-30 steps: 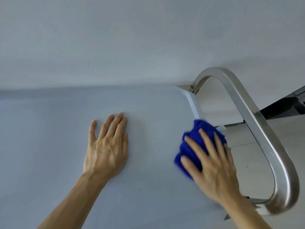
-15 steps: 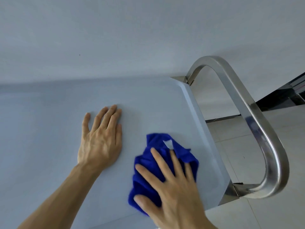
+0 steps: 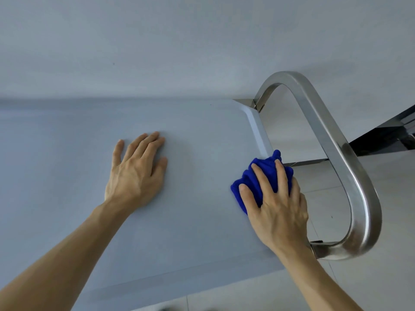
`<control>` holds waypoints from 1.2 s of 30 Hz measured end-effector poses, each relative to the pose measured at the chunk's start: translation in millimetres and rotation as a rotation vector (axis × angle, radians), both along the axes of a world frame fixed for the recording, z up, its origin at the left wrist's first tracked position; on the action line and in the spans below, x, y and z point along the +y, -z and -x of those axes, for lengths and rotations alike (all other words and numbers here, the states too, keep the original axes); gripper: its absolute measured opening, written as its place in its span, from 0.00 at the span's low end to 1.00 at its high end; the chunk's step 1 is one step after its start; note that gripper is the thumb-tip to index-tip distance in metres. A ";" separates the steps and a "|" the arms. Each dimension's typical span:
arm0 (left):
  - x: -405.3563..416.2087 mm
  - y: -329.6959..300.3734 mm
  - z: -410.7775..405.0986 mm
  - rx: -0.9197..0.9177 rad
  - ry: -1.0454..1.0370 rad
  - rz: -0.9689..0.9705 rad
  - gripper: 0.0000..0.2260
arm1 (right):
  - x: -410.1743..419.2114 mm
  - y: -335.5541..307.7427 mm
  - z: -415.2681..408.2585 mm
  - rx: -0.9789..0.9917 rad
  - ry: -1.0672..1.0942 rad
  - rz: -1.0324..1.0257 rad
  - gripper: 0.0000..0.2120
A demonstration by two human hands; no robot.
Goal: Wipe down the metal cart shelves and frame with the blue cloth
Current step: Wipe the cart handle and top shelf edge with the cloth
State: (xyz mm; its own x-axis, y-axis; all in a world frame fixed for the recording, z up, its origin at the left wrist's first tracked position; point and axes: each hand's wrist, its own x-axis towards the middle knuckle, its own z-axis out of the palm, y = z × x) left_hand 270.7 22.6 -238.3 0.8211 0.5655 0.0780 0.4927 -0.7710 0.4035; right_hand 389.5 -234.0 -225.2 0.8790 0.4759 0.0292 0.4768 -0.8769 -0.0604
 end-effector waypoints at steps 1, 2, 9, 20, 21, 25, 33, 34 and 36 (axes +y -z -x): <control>2.5 -2.8 0.9 -0.048 0.001 0.064 0.20 | -1.7 1.1 -0.6 -0.014 -0.011 -0.008 0.29; 4.4 -7.0 3.5 -0.127 -0.012 0.157 0.20 | -2.8 2.2 -1.4 -0.015 -0.007 -0.025 0.29; -11.8 -16.3 78.1 -0.275 -0.068 0.170 0.18 | -1.0 -0.6 2.7 -0.029 -0.018 -0.034 0.28; 7.6 -9.9 169.9 0.217 -0.122 -0.096 0.27 | 15.5 -0.3 21.9 -0.020 0.103 -0.073 0.29; 7.0 -9.0 169.8 0.227 -0.123 -0.102 0.27 | 23.5 0.3 32.3 -0.019 0.119 -0.056 0.30; 8.5 -7.5 172.4 0.215 -0.112 -0.110 0.25 | 70.4 -3.6 105.2 0.008 -0.034 -0.066 0.30; 11.9 -5.1 178.9 0.221 -0.073 -0.086 0.25 | 81.5 9.6 218.8 0.098 -0.635 -0.107 0.26; 11.9 -5.4 178.9 0.218 -0.069 -0.087 0.25 | 75.5 8.7 208.0 0.102 -0.669 -0.096 0.26; 11.3 -6.4 177.2 0.204 -0.075 -0.082 0.25 | 68.2 5.8 173.4 0.100 -0.669 -0.065 0.26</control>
State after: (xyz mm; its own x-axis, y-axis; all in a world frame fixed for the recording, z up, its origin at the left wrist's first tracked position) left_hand 93.5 33.9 -231.9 0.7803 0.6243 -0.0367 0.6149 -0.7552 0.2272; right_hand 216.1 -165.8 -231.1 0.3957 0.9183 0.0107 0.9050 -0.3878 -0.1750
